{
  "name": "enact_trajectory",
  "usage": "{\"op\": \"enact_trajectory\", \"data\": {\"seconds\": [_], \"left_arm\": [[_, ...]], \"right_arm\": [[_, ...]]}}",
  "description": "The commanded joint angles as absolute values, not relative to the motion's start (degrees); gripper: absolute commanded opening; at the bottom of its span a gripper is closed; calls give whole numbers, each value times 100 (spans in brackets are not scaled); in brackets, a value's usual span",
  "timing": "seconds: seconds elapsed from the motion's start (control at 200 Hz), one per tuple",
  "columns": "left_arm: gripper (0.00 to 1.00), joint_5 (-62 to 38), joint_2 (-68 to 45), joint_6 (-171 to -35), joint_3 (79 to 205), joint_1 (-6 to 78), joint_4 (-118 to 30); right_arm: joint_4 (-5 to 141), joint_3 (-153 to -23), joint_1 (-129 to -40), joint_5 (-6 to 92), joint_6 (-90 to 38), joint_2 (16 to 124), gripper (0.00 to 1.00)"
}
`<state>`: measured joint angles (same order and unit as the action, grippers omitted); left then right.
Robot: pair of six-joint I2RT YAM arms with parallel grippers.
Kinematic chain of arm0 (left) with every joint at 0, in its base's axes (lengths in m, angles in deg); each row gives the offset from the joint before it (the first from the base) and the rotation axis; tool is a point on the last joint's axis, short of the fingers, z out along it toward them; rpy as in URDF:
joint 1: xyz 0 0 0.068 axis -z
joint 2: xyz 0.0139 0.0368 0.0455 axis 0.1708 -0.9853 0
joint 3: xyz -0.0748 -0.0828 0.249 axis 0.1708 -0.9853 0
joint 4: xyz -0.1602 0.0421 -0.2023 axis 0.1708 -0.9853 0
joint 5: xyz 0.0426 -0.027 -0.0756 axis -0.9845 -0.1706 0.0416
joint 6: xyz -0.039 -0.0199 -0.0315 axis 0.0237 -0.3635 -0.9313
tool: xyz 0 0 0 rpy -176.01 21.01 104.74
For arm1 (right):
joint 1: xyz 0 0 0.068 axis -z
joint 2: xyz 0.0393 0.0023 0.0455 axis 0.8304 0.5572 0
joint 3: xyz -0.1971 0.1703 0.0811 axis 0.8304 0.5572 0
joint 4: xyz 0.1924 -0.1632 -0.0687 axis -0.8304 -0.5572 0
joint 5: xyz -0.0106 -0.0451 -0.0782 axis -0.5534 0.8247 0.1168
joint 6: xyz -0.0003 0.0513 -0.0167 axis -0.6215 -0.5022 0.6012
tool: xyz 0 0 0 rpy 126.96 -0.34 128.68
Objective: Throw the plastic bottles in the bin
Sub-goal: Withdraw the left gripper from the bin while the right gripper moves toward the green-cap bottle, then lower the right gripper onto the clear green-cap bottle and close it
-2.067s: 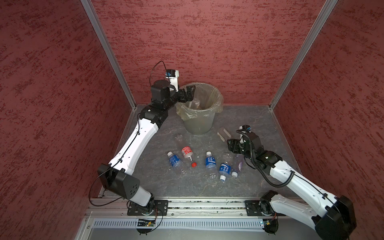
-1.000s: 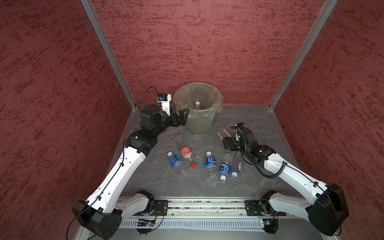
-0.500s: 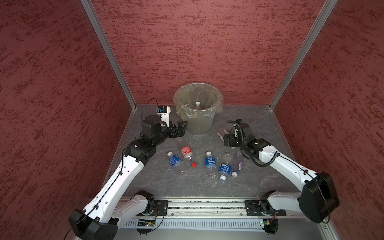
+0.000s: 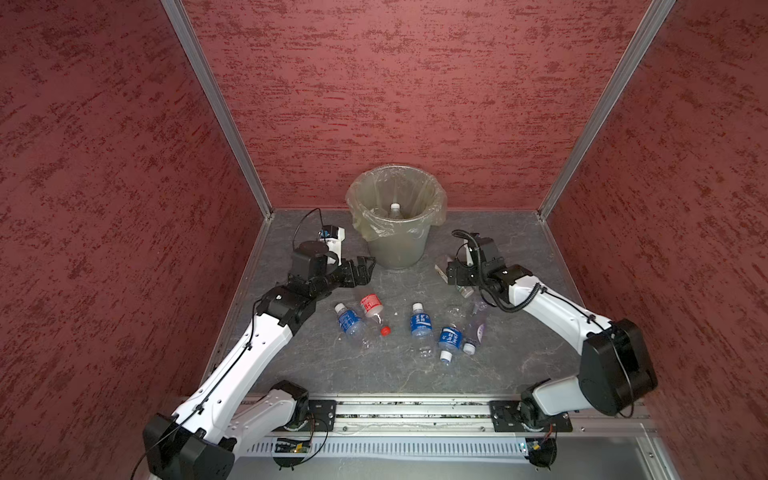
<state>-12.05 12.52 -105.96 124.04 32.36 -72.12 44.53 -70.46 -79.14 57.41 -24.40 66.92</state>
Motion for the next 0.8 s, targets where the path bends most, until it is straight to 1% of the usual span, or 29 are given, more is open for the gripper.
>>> {"op": "enact_trajectory", "data": {"seconds": [0.0, 0.436, 0.796], "left_arm": [[99, -1069, 1369, -10693, 12253, 3255, -7197], [99, -971, 1387, -10735, 11989, 3259, -7152], [99, -923, 1328, -10765, 11880, 3259, -7071]], "right_arm": [[4418, -7337, -7853, 5539, -2251, 6953, 99], [4394, -8110, -7645, 5487, -1969, 7971, 99], [4514, -8157, -7584, 5286, -1903, 8395, 98]]}}
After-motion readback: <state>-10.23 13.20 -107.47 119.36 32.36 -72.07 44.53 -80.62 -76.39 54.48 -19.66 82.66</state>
